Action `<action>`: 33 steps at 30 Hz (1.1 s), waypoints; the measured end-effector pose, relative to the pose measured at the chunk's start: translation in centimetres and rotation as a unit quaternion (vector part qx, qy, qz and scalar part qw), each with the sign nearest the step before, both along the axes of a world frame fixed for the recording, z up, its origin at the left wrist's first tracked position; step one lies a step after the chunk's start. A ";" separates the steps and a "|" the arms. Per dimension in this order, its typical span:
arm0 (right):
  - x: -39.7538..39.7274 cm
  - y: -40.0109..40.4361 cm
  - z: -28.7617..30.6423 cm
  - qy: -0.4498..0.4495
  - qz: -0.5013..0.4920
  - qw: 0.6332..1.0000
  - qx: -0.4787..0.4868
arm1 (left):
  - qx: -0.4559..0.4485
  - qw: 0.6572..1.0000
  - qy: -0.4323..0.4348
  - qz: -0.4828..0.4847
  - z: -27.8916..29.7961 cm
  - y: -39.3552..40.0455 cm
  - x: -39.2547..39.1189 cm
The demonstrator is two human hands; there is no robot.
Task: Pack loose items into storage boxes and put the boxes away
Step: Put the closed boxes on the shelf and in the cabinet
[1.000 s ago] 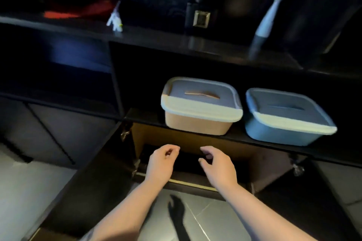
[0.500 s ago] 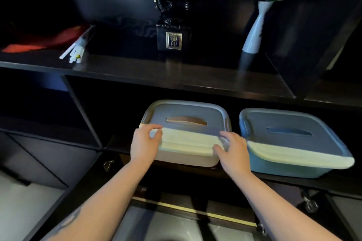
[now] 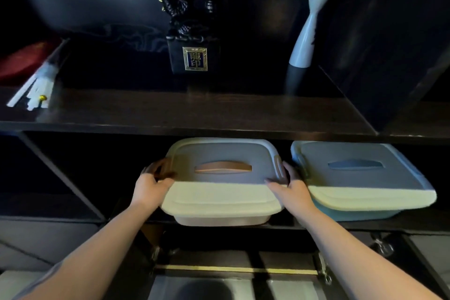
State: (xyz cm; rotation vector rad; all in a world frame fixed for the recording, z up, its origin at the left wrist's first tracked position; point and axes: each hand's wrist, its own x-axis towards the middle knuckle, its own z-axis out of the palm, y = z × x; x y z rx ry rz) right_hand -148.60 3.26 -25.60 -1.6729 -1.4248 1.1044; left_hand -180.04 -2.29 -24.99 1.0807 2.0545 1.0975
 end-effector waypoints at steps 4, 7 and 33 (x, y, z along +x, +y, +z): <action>-0.8 0.8 -1.1 0.097 -0.052 0.993 -0.038 | 0.029 0.992 -0.120 0.014 -0.6 1.1 0.1; -1.3 1.2 -1.6 0.141 -0.062 0.987 -0.050 | 0.044 0.986 -0.153 0.041 -0.8 1.1 0.8; 3.0 -13.2 -3.3 0.172 -0.008 0.985 0.013 | 0.065 0.979 -0.186 0.043 -1.0 -14.3 4.5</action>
